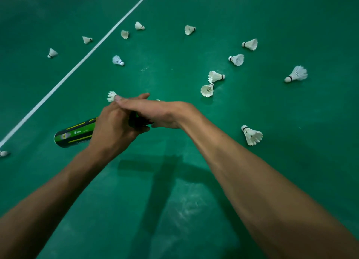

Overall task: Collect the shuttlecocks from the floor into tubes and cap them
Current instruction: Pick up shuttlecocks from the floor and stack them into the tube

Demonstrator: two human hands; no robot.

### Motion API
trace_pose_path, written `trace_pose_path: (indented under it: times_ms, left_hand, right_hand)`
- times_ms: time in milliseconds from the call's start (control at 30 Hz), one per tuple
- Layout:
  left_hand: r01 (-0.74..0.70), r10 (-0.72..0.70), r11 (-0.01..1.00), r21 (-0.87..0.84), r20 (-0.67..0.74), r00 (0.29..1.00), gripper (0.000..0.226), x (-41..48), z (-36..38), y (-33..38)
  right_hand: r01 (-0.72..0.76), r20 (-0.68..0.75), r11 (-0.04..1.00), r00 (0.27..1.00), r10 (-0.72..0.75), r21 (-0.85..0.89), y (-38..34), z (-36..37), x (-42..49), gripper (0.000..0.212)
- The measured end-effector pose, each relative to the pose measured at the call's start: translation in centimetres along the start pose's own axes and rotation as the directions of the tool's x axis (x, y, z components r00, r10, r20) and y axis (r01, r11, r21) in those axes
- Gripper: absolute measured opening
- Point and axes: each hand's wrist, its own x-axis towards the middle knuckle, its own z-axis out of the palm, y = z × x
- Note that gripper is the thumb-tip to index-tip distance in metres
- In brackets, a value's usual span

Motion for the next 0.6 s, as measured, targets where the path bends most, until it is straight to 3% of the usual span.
trace_pose_path:
  times_ms: [167, 267, 367, 500, 567, 600]
  left_hand:
    - [0.079, -0.084, 0.993, -0.086, -0.060, 0.995, 0.083, -0.4, 1.3, -1.5]
    - [0.122, -0.126, 0.982, -0.142, -0.020, 0.992, 0.086, -0.9, 2.3, -1.8]
    - [0.103, -0.093, 0.976, -0.193, 0.064, 0.994, 0.088, -0.6, 3.3, -2.2]
    - [0.028, -0.001, 0.983, -0.182, 0.146, 0.989, 0.088, 1.6, 6.1, -1.5]
    - [-0.007, 0.037, 0.988, -0.153, 0.197, 0.980, 0.088, 3.4, 8.1, -0.1]
    - [-0.023, 0.053, 0.990, -0.139, 0.220, 0.974, 0.088, 4.3, 9.2, 0.8]
  right_hand:
    - [-0.057, 0.016, 0.998, 0.998, 0.057, 0.012, -0.9, 1.2, 1.9, 0.103]
    - [-0.109, 0.030, 0.994, 0.993, 0.110, -0.022, 0.2, 1.2, 2.9, 0.078]
    - [-0.168, 0.004, 0.985, 0.986, 0.168, 0.039, 1.8, 0.6, 2.7, 0.084]
    - [-0.152, -0.208, 0.973, 0.960, 0.187, 0.173, 4.4, -0.6, 0.6, 0.068]
    - [-0.098, -0.398, 0.970, 0.899, 0.182, 0.222, 6.0, -1.7, -0.8, 0.060]
    - [-0.078, -0.517, 0.968, 0.834, 0.193, 0.237, 6.9, -2.4, -1.6, 0.054]
